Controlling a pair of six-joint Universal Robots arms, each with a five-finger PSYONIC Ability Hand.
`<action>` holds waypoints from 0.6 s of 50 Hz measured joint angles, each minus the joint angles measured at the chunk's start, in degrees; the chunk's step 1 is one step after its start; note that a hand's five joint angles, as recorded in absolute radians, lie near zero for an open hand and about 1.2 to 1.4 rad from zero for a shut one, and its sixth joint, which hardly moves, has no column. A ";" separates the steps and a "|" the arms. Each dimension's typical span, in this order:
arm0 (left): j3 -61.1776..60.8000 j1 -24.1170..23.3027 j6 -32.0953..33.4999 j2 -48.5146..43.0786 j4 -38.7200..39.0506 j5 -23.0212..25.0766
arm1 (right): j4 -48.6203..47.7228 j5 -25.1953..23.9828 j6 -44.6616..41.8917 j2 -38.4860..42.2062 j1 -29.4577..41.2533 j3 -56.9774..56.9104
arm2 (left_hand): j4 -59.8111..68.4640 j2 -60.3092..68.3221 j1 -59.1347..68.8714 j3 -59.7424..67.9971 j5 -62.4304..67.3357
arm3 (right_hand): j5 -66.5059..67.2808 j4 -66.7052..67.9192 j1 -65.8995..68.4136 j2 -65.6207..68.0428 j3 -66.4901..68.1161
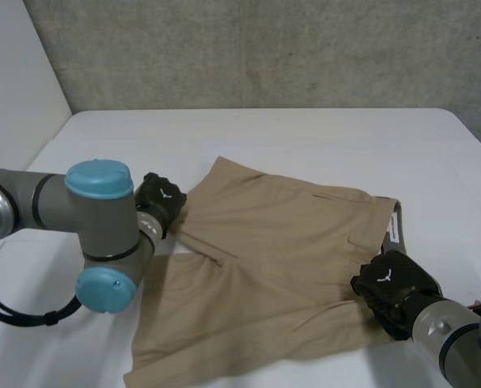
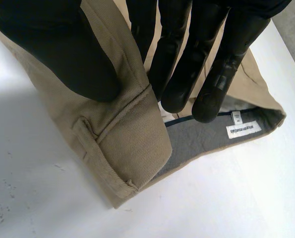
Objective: Fold the shorts.
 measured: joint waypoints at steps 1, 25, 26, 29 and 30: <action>-0.74 -0.18 0.08 0.75 0.00 -0.48 | -0.06 0.00 0.03 -0.01 -0.02 0.00 | 0.00 0.00 0.00 0.00 0.00 | 0.00 0.00 0.00 0.00 0.00; -6.22 -0.98 -8.00 12.76 -4.31 -0.92 | -2.31 -0.11 5.49 0.01 -0.09 0.05 | -44.49 -43.72 -40.30 -43.31 -42.09 | 0.00 0.00 0.00 0.00 0.00; -7.24 -1.01 -9.75 14.82 -5.37 -0.77 | -2.46 -0.07 5.49 0.01 -0.10 0.05 | -44.49 -43.72 -40.30 -43.31 -42.09 | 0.00 0.00 0.00 0.00 0.00; -10.43 -1.19 -14.29 20.41 -8.90 -0.11 | -3.37 0.17 5.47 0.04 -0.28 0.09 | -44.49 -43.72 -40.29 -43.31 -42.09 | 0.00 0.00 0.00 0.00 0.00; -11.61 -1.28 -15.53 22.21 -10.30 0.23 | -3.61 0.23 5.46 0.04 -0.37 0.10 | -44.43 -43.72 -40.28 -43.31 -42.07 | 0.00 0.00 0.00 0.00 0.00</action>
